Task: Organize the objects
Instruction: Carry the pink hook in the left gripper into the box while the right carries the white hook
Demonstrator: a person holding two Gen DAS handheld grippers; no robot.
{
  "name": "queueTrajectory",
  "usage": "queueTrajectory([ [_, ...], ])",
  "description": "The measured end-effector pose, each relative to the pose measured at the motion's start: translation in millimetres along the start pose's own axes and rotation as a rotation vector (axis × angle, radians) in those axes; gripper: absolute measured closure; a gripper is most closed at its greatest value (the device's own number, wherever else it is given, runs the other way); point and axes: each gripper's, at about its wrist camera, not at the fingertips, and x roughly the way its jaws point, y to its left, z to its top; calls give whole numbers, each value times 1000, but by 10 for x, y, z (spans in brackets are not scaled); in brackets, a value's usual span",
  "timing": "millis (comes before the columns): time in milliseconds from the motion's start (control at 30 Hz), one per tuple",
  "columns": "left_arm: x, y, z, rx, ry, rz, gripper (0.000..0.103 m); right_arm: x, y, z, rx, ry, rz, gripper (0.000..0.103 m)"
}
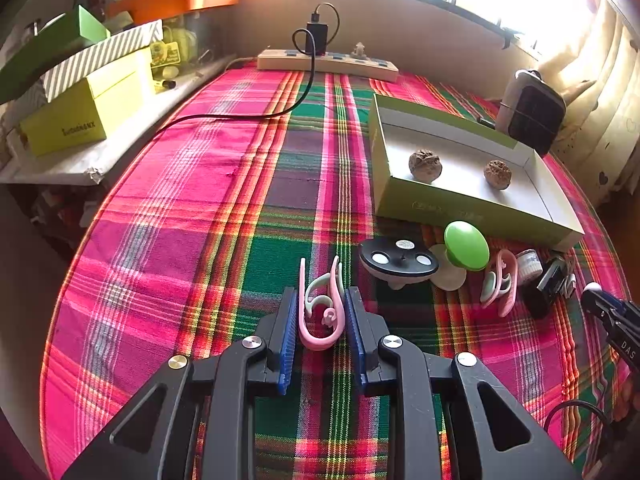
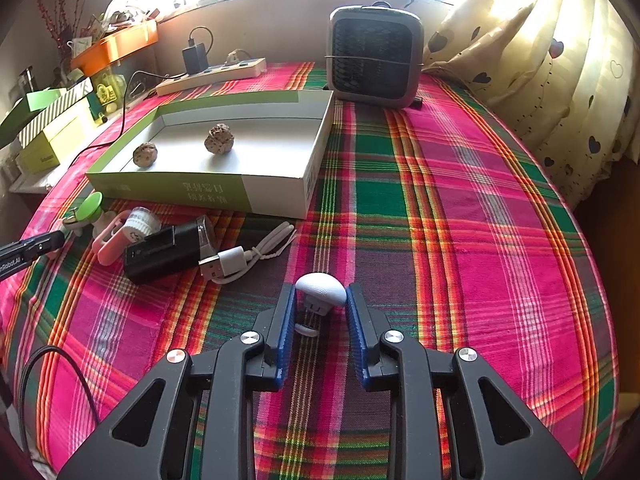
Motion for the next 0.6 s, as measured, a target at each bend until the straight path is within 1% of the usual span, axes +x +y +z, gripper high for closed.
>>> queueTrajectory([
  [333,-21,15,-4,1,-4,2,82,-28,0,2,-4,-13,2,77],
  [600,-117,8,34,5,-29,-5,82,-69,3,19,-6,-31,8,77],
])
